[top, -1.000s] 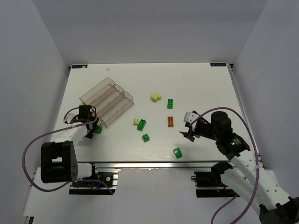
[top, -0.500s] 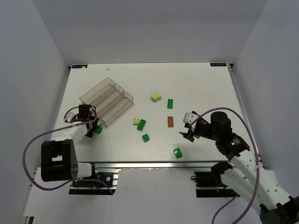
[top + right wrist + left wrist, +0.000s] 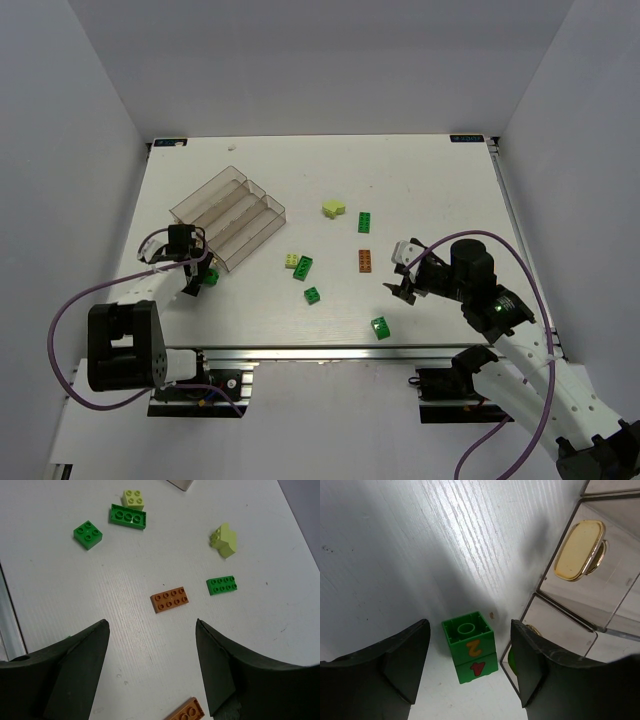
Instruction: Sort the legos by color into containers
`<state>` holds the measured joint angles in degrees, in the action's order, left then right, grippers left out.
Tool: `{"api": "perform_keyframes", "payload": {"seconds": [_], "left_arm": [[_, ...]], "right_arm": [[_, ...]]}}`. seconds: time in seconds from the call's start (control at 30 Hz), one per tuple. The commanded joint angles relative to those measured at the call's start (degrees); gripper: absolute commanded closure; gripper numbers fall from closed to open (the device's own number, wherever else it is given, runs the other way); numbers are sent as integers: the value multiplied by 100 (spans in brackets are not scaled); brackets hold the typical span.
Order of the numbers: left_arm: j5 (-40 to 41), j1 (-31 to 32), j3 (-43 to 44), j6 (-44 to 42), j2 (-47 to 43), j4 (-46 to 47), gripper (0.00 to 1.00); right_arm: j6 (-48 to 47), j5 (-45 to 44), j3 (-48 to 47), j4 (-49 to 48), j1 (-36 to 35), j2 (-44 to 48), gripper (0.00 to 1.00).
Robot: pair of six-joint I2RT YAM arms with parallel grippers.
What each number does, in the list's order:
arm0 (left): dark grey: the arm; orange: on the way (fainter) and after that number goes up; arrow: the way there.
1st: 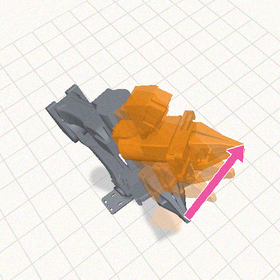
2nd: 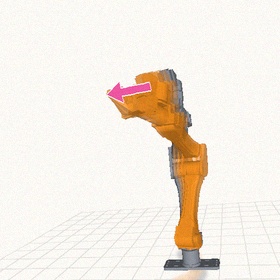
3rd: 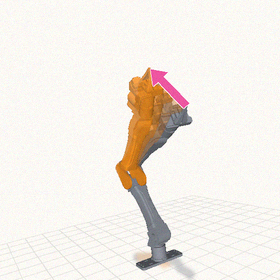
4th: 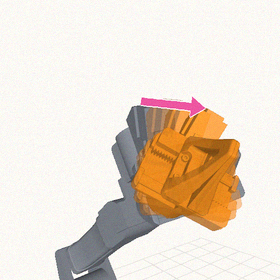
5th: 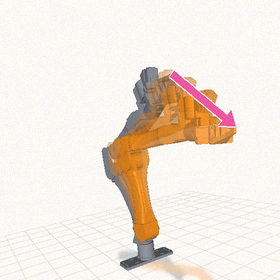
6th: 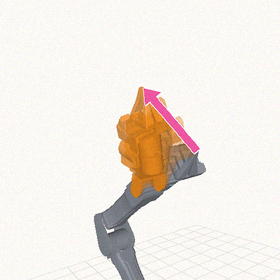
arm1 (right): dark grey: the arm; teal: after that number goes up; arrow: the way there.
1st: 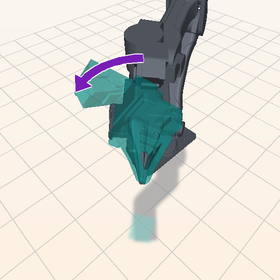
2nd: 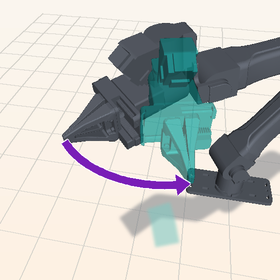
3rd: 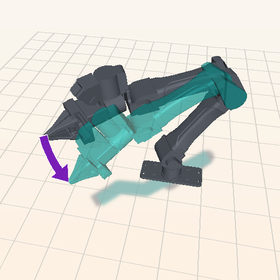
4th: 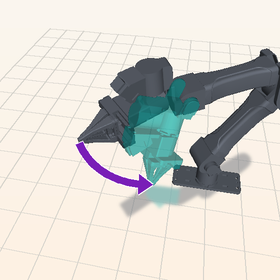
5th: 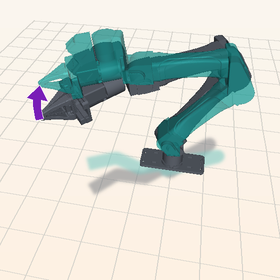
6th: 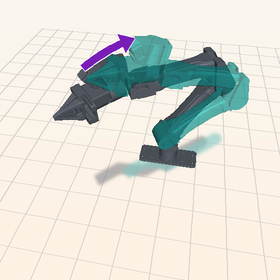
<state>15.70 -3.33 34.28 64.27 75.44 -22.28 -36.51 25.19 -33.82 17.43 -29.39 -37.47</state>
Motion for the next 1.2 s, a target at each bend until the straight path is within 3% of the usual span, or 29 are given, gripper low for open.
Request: {"api": "perform_keyframes", "payload": {"seconds": [0.0, 0.23, 0.37, 0.43, 0.77, 0.83, 0.97, 1.17], "left_arm": [[-270, -18, -168, -29, 94, -382, 25], [-384, -18, -282, -55, 67, -206, 40], [-472, -18, -326, -169, -108, -189, 56], [-472, -18, -335, -230, -240, -294, 59], [-1025, -18, -405, -775, -1865, -918, 83], [-1384, -27, -414, -915, -2208, -953, 86], [-2263, -18, -405, -1066, -2674, -761, 100], [-3142, -18, -212, -1329, -2973, -489, 100]], "right_arm": [[-75, -58, 78, -275, -41, 30, 25], [-75, -67, 78, -275, -50, 30, 25], [-84, -67, 86, -275, -58, 38, 25], [-84, -67, 86, -275, -58, 38, 25], [-93, -32, 78, -267, -93, -5, 25], [-93, -14, 69, -258, -128, -14, 25], [-84, 170, 113, -275, -199, -58, 25], [-32, 688, 25, -117, -208, -208, 24]]}}
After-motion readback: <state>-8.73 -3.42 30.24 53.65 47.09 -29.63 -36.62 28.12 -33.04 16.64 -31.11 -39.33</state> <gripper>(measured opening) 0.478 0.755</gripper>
